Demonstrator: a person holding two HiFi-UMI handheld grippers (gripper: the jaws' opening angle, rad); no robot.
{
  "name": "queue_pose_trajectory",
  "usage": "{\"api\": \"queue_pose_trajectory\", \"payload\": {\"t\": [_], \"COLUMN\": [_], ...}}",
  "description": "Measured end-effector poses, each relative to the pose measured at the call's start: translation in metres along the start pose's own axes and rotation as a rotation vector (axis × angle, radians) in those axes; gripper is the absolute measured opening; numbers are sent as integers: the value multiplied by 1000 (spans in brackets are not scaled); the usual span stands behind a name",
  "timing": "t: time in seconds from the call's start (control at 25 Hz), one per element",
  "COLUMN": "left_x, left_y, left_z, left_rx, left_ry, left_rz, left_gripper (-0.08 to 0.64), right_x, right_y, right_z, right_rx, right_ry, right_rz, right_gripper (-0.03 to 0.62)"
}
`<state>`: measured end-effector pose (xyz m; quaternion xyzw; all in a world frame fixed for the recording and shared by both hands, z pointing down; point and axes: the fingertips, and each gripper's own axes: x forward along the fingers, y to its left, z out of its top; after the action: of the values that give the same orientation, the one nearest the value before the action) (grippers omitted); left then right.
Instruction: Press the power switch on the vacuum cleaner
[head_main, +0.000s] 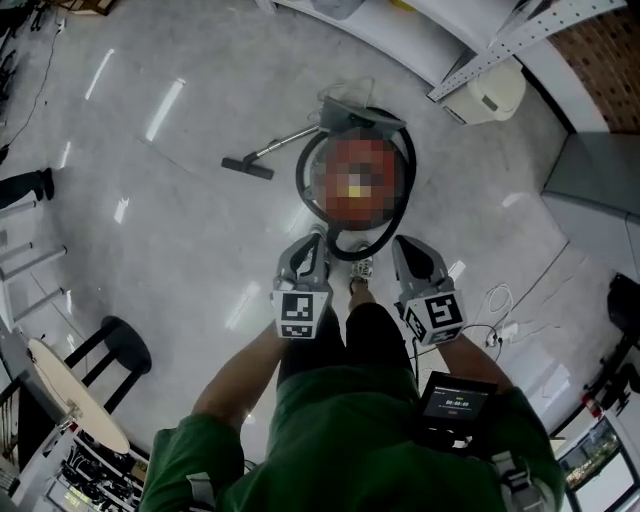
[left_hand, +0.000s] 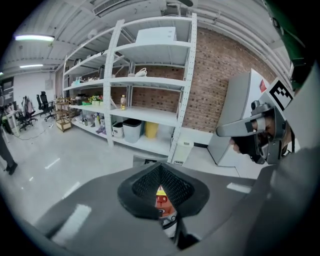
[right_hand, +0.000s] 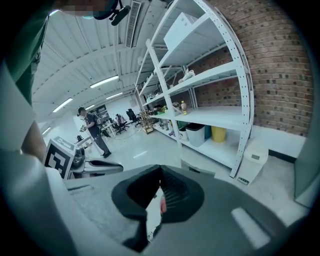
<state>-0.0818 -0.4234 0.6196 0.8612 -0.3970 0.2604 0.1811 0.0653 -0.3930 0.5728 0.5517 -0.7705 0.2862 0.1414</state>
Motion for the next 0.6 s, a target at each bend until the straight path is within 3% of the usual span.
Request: {"api": "queue_pose_trajectory", "payload": {"t": [0.32,0.6], "left_x": [45,92], "left_y": [18,26], "left_z": [-21,-64], "left_rx": [19,43], "left_ry": [55,112], "left_rz": [-86,-113], "left_gripper": [6,6], "right_x": [41,79], "right_y": [-5,-14], "right_z": [-19,-58], "right_rx": [-25,9], "right_ry": [70,106], "right_rz": [6,15], "right_gripper": [3,3]}}
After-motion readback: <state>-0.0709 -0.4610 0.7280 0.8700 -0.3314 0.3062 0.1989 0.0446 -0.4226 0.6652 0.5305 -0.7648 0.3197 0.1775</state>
